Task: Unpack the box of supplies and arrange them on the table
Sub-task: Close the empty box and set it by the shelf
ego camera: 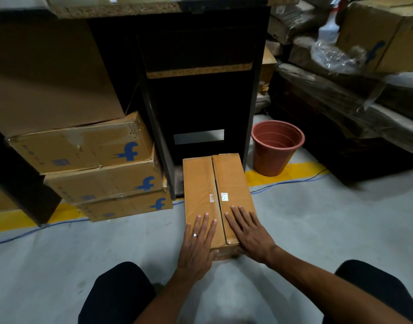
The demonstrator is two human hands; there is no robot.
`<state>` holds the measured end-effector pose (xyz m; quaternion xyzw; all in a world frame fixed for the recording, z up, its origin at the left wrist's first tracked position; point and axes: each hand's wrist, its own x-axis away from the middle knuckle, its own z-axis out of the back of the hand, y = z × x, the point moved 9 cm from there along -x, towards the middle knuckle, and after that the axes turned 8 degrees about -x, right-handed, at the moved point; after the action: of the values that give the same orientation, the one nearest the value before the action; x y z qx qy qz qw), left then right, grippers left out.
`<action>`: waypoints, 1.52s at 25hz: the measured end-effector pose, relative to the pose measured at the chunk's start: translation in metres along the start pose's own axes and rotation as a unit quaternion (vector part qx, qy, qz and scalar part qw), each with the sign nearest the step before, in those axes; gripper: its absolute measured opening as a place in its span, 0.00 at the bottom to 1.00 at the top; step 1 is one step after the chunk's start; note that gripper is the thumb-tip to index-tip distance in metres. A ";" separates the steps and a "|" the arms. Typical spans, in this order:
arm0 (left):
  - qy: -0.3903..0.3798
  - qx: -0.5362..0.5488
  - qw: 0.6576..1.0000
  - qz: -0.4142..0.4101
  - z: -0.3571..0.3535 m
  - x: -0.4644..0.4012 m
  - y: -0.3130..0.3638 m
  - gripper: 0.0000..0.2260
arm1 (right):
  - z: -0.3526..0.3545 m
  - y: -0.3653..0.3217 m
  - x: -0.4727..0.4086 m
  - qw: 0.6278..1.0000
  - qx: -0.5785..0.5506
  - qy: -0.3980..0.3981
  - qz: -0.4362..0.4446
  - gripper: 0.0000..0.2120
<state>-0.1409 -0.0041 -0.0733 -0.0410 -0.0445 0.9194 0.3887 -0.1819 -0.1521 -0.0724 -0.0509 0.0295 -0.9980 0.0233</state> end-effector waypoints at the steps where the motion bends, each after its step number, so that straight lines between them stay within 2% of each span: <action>1: 0.002 -0.002 1.000 0.003 0.002 -0.002 -0.001 0.42 | 0.003 0.000 -0.001 1.000 0.004 0.003 0.003 0.50; 4: 0.005 -0.004 1.000 0.023 0.012 -0.019 -0.007 0.38 | 0.024 0.006 -0.013 0.999 0.010 0.046 -0.005 0.44; 9: -0.013 0.005 0.999 0.035 0.030 -0.071 -0.022 0.34 | 0.048 0.020 -0.041 0.996 -0.012 0.086 -0.037 0.41; 15: -0.026 0.015 0.997 0.065 0.041 -0.117 -0.051 0.31 | 0.056 0.014 -0.084 0.994 -0.025 0.088 -0.067 0.48; 18: -0.014 -0.007 0.997 0.082 0.038 -0.132 -0.066 0.33 | 0.057 0.014 -0.107 0.993 -0.031 0.073 -0.090 0.50; 23: 0.018 -0.039 0.997 0.068 0.030 -0.169 -0.084 0.36 | 0.070 0.032 -0.153 0.991 -0.025 0.104 -0.080 0.37; 27: 0.018 -0.035 0.997 0.065 0.023 -0.211 -0.104 0.34 | 0.078 0.050 -0.198 0.990 -0.033 0.106 -0.089 0.35; 30: 0.024 -0.023 0.998 0.059 0.029 -0.233 -0.116 0.32 | 0.084 0.054 -0.217 0.985 -0.049 0.120 -0.111 0.36; 33: 0.055 -0.049 0.995 0.072 0.023 -0.217 -0.110 0.37 | 0.080 0.044 -0.204 0.974 -0.061 0.202 -0.078 0.39; 36: 0.098 -0.063 0.989 0.092 0.007 -0.188 -0.096 0.37 | 0.049 0.045 -0.188 0.981 -0.081 0.166 -0.059 0.52; 38: 0.086 -0.074 0.989 0.098 -0.001 -0.189 -0.097 0.41 | 0.041 0.051 -0.190 0.986 -0.071 0.138 -0.057 0.56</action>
<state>0.0592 -0.0721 -0.0554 -0.1528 -0.0741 0.9402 0.2954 0.0138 -0.1956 -0.0534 0.0845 0.1005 -0.9905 -0.0414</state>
